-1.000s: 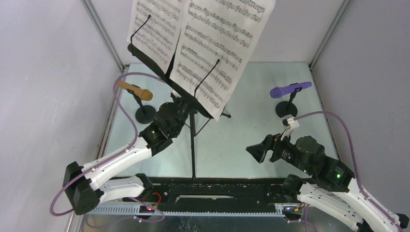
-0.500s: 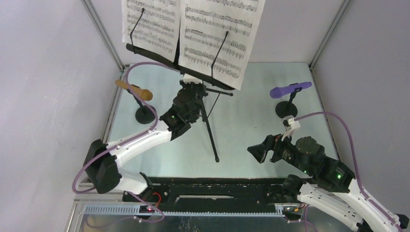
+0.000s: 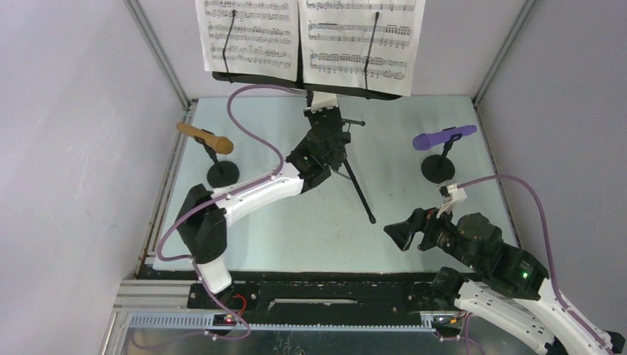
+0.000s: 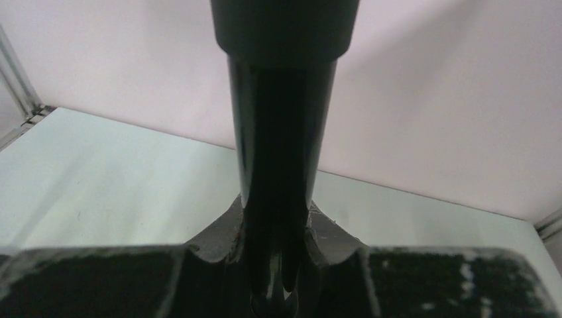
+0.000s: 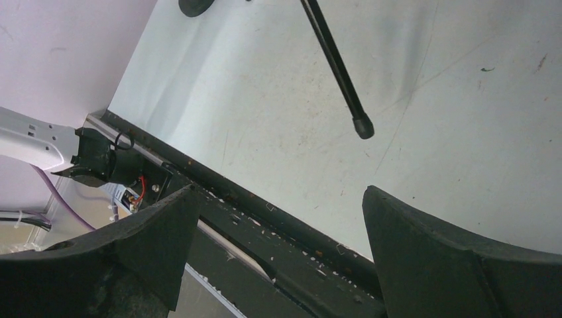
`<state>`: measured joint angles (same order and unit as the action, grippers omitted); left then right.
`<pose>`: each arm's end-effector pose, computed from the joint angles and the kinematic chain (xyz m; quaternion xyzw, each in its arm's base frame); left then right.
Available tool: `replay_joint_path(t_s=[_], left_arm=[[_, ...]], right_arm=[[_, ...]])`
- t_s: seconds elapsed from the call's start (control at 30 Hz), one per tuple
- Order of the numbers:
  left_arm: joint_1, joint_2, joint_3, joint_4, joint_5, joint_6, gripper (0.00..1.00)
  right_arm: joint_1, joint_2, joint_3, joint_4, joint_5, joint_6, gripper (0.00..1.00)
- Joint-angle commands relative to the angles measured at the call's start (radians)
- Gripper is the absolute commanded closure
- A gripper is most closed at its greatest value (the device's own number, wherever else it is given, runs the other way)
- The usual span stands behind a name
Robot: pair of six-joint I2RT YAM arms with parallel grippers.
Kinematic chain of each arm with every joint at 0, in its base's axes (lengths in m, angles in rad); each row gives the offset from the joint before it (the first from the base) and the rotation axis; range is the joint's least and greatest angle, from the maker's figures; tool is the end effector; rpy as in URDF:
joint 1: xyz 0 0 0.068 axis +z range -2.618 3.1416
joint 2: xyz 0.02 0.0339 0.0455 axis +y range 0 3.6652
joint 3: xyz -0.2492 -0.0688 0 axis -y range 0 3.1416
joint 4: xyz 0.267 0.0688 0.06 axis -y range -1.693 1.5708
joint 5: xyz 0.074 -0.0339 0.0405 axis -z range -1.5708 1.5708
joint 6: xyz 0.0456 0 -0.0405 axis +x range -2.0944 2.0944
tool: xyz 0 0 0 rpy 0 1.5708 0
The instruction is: Pack up the instrument practice props
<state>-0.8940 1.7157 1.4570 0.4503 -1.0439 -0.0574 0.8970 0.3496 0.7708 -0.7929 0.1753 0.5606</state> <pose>0.2967 -0.3063 0.3682 -0.1275 0.6602 -0.0243 0.7398 0.0785 0.0855 0.3196 -0.0890 0.8191 0.3204 0.4674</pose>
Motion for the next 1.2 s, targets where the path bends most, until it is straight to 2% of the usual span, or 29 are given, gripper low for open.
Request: replay_joint_path(t_s=[0.0, 0.13, 0.2, 0.43, 0.53, 0.7, 0.83, 1.0, 1.07, 1.17], left_arm=[[-0.015, 0.008, 0.156, 0.190, -0.145, 0.055, 1.00], [-0.021, 0.099, 0.260, 0.192, -0.251, 0.147, 1.00], [-0.020, 0.132, 0.300, 0.201, -0.251, 0.172, 1.00], [-0.022, 0.166, 0.282, 0.211, -0.258, 0.147, 0.99], [-0.022, 0.160, 0.233, 0.236, -0.248, 0.126, 0.84], [-0.022, 0.125, 0.125, 0.278, -0.269, 0.073, 0.42], [-0.024, 0.091, 0.058, 0.279, -0.246, 0.031, 0.21], [-0.039, 0.019, -0.058, 0.280, -0.212, 0.023, 0.05], [-0.048, -0.022, -0.120, 0.280, -0.191, 0.014, 0.01], [-0.059, -0.081, -0.216, 0.279, -0.163, -0.009, 0.00]], right_arm=[[0.002, -0.003, 0.002, 0.004, 0.025, 0.014, 0.00], [0.002, -0.001, 0.003, 0.002, 0.028, 0.015, 0.00], [0.000, 0.000, 0.002, 0.002, 0.028, 0.017, 0.00], [0.000, -0.002, 0.002, -0.002, 0.035, 0.019, 0.00], [-0.001, 0.003, 0.002, 0.000, 0.033, 0.017, 0.00], [-0.001, 0.014, 0.002, 0.000, 0.029, 0.013, 0.00], [-0.003, 0.017, 0.003, 0.006, 0.032, 0.010, 0.00], [-0.004, 0.003, 0.038, -0.009, 0.104, 0.053, 0.00], [-0.005, -0.009, 0.059, -0.024, 0.153, 0.085, 0.00], [-0.006, -0.025, 0.083, -0.041, 0.198, 0.116, 0.00]])
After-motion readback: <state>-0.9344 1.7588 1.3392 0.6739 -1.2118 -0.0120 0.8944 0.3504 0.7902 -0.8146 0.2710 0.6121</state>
